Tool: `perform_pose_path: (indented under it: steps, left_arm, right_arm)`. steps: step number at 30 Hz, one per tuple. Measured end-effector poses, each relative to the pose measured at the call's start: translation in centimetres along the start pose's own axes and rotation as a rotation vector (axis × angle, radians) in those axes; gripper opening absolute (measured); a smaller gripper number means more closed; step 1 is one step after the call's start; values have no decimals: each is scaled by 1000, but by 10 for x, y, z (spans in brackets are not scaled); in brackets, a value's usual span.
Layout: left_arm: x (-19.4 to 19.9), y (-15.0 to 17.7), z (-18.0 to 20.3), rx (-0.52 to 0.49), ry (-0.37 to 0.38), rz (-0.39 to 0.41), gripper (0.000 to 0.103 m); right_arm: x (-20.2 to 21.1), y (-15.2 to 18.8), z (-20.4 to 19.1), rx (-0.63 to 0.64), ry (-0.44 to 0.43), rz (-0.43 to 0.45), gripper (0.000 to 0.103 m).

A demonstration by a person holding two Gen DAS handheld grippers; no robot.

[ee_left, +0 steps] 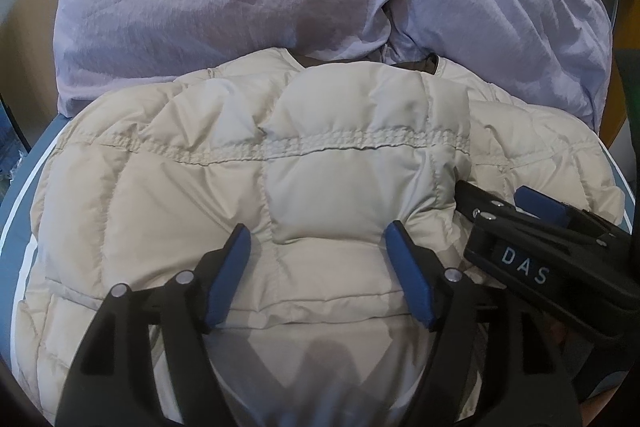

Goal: Fold large clothes

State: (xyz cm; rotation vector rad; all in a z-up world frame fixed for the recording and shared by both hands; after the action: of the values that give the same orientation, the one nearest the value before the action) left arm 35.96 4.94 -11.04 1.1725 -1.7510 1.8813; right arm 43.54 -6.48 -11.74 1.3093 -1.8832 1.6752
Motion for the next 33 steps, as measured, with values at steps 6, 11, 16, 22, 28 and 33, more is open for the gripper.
perform_pose_path:
  steps: [6, 11, 16, 22, 28, 33]
  left_arm:
    - [0, -1, -1, 1, -2, -3, 73]
    - [9, -2, -8, 13, -5, -33, 79]
    - [36, 8, -31, 15, -8, -27, 80]
    - [70, 33, -85, 67, 8, -36, 81]
    - [99, 72, -151, 99, -30, -39, 81]
    - [119, 103, -194, 112, -61, -47, 81]
  right_arm:
    - [-1, 0, 0, -1, -1, 0, 75]
    - [2, -2, 1, -9, -19, -10, 84]
    - [27, 3, 5, -16, -3, -15, 93]
    - [71, 25, 26, 20, 27, -14, 95]
    - [118, 70, 77, 14, 34, -50, 95]
    - [159, 95, 125, -25, 71, -68, 96]
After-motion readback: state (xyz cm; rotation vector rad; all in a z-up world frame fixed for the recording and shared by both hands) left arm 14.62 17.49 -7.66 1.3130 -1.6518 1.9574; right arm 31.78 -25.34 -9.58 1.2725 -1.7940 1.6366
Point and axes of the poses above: each gripper's, at about its wrist camera, not at the fingertips, and x roughly against the way its jaws point, z to its right, y to its underside, the point moved 4 cm from there along -x, roughly the way its jaws point, and after that the axes turned 7 degrees about -y, right-handed, at the moved point
